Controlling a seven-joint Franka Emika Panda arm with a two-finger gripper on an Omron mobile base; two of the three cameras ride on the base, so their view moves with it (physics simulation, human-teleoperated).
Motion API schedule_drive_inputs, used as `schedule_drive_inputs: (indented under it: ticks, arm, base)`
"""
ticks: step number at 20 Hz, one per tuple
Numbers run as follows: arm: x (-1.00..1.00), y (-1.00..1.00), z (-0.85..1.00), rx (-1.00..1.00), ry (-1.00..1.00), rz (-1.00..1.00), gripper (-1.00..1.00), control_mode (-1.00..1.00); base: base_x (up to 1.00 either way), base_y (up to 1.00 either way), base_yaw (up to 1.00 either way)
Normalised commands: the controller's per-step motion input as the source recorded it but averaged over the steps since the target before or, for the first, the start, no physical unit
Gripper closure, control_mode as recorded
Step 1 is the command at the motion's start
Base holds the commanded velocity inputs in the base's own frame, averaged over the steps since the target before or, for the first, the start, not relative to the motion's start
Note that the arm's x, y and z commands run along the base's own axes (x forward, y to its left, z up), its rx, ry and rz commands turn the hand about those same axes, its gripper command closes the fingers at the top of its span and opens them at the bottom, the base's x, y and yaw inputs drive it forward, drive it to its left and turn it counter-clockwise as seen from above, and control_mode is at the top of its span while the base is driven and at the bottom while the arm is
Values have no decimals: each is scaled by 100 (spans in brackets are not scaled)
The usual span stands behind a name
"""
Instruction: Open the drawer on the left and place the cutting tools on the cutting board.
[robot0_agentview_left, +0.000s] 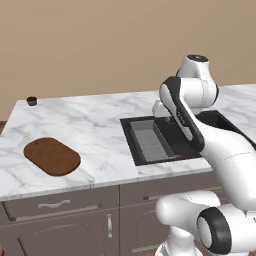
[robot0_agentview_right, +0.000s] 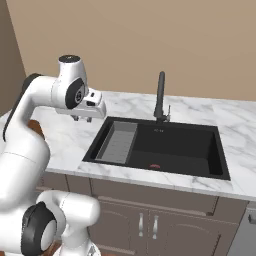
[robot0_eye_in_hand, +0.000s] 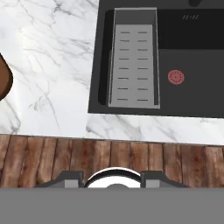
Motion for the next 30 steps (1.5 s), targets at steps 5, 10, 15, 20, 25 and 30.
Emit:
schedule_drive_inputs:
  ticks: [5,10,15,20,25,30]
  arm:
    - [-36,12,0,-3,-3,1,-100,-100]
    - [-58,70,-10,-23,-5,15,-100,-100]
    - [-39,82,-5,-16,-4,17,-100,-100]
    - [-15,86,-6,-13,-5,14,-100,-100]
    - [-1,68,-38,-20,-1,10,-100,-100]
    - [0,59,-73,-25,0,7,-100,-100]
  base:
    - [0,0,0]
    - [0,0,0]
    - [0,0,0]
    - [0,0,0]
    - [0,0,0]
    - [0,0,0]
